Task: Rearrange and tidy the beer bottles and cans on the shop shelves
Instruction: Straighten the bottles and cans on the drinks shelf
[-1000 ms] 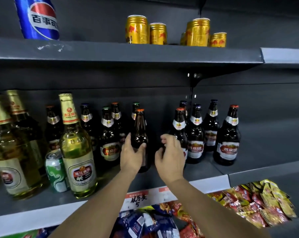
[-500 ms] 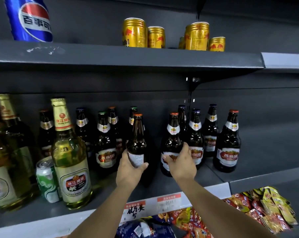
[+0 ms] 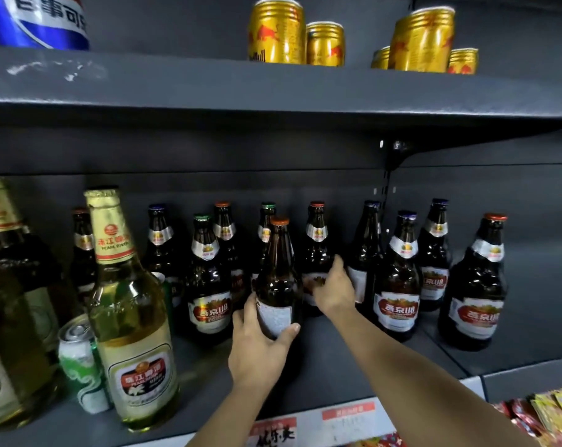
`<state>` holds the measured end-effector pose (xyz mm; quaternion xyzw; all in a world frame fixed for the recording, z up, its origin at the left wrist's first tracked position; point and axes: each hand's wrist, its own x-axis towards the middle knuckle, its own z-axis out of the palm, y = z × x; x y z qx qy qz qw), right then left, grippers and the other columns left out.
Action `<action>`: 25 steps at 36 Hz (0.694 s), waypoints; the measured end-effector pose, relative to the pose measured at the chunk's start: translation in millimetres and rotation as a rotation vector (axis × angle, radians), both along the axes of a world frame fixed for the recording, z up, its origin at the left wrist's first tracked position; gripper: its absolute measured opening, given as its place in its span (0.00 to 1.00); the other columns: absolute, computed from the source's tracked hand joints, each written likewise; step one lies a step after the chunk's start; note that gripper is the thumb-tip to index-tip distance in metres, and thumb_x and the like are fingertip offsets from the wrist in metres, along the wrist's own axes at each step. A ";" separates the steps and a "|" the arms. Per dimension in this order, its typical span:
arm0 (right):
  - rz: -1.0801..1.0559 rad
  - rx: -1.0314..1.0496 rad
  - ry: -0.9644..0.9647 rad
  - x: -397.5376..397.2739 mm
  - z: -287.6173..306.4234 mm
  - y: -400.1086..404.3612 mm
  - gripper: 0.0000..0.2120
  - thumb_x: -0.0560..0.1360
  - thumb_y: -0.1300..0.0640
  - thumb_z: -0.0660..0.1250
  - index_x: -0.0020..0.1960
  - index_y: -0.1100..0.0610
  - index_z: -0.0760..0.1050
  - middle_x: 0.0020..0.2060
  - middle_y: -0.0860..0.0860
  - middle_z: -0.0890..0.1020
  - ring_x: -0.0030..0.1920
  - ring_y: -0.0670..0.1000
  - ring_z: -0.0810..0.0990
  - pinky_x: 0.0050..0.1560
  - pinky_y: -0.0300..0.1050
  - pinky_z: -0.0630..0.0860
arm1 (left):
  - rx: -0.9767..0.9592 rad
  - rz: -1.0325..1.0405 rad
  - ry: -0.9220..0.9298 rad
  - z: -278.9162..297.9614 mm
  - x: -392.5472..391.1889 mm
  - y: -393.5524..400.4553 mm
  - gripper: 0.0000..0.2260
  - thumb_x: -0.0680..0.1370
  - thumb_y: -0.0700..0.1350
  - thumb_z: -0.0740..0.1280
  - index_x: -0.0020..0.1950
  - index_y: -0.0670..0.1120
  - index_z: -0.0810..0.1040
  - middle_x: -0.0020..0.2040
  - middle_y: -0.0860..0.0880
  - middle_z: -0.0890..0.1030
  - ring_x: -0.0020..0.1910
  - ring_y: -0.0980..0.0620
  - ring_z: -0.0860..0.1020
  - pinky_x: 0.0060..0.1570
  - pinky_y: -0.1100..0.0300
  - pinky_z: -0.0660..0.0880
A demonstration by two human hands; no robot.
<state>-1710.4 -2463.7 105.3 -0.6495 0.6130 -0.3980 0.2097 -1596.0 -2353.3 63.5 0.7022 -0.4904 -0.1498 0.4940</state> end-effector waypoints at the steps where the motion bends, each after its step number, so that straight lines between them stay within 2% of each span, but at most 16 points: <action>1: 0.007 0.003 -0.009 2.4 -0.4 -5.4 0.36 0.74 0.60 0.68 0.75 0.59 0.53 0.64 0.57 0.75 0.62 0.58 0.76 0.61 0.49 0.73 | -0.007 0.001 0.003 -0.6 -0.1 -0.1 0.38 0.69 0.56 0.74 0.75 0.55 0.60 0.64 0.52 0.65 0.65 0.49 0.70 0.47 0.59 0.68; 5: 0.028 0.000 -0.020 9.9 -4.7 -26.3 0.34 0.73 0.62 0.69 0.73 0.61 0.55 0.61 0.57 0.77 0.59 0.59 0.77 0.59 0.51 0.74 | -0.027 0.001 0.015 -2.9 0.6 -1.6 0.39 0.68 0.56 0.75 0.74 0.56 0.60 0.61 0.54 0.65 0.64 0.50 0.70 0.47 0.58 0.68; 8: 0.054 0.014 -0.085 12.1 -5.0 -32.7 0.32 0.73 0.60 0.70 0.71 0.61 0.59 0.59 0.57 0.76 0.59 0.58 0.76 0.58 0.49 0.73 | -0.032 0.003 0.007 -4.0 1.0 -2.1 0.38 0.68 0.56 0.75 0.74 0.56 0.60 0.59 0.56 0.64 0.64 0.51 0.70 0.47 0.58 0.68; 12: 0.027 -0.049 0.005 11.6 -9.6 -24.6 0.40 0.72 0.60 0.72 0.76 0.60 0.53 0.68 0.59 0.69 0.67 0.60 0.72 0.63 0.51 0.71 | -0.021 0.003 -0.007 -3.9 0.8 -1.7 0.38 0.68 0.57 0.74 0.74 0.56 0.60 0.63 0.53 0.66 0.64 0.50 0.70 0.46 0.59 0.67; 14: -0.038 -0.167 0.052 7.6 -10.6 -6.7 0.34 0.74 0.58 0.69 0.75 0.58 0.57 0.68 0.56 0.70 0.66 0.58 0.73 0.59 0.50 0.72 | -0.013 0.002 -0.013 -3.1 0.8 -1.4 0.38 0.68 0.57 0.74 0.74 0.55 0.60 0.64 0.52 0.66 0.65 0.49 0.69 0.47 0.59 0.67; 17: -0.155 -0.506 0.035 0.5 -10.5 21.9 0.19 0.74 0.60 0.67 0.64 0.57 0.70 0.56 0.52 0.76 0.56 0.55 0.77 0.49 0.52 0.76 | -0.002 0.006 -0.028 -1.2 1.3 -0.5 0.38 0.69 0.57 0.74 0.75 0.54 0.59 0.66 0.51 0.65 0.66 0.48 0.68 0.50 0.56 0.69; 20: -0.266 -0.718 -0.088 -14.4 -6.6 38.7 0.13 0.73 0.60 0.68 0.57 0.60 0.72 0.47 0.54 0.77 0.48 0.55 0.75 0.47 0.52 0.71 | 0.006 0.010 -0.039 1.6 -0.8 1.3 0.38 0.70 0.57 0.73 0.75 0.53 0.58 0.68 0.49 0.64 0.67 0.46 0.68 0.52 0.54 0.70; 23: -0.406 -0.737 -0.221 -42.1 -2.0 47.5 0.18 0.72 0.53 0.65 0.58 0.61 0.72 0.50 0.56 0.77 0.51 0.55 0.71 0.51 0.49 0.65 | 0.000 0.011 -0.043 3.5 -3.6 3.3 0.39 0.71 0.56 0.73 0.76 0.51 0.58 0.68 0.47 0.64 0.67 0.44 0.68 0.53 0.53 0.69; 25: -0.506 -0.641 -0.220 -61.3 -5.3 48.1 0.25 0.72 0.48 0.67 0.64 0.61 0.70 0.57 0.58 0.75 0.59 0.58 0.70 0.55 0.51 0.63 | -0.002 0.014 -0.048 3.9 -4.3 4.0 0.39 0.71 0.56 0.73 0.76 0.50 0.58 0.68 0.46 0.64 0.67 0.43 0.68 0.54 0.52 0.70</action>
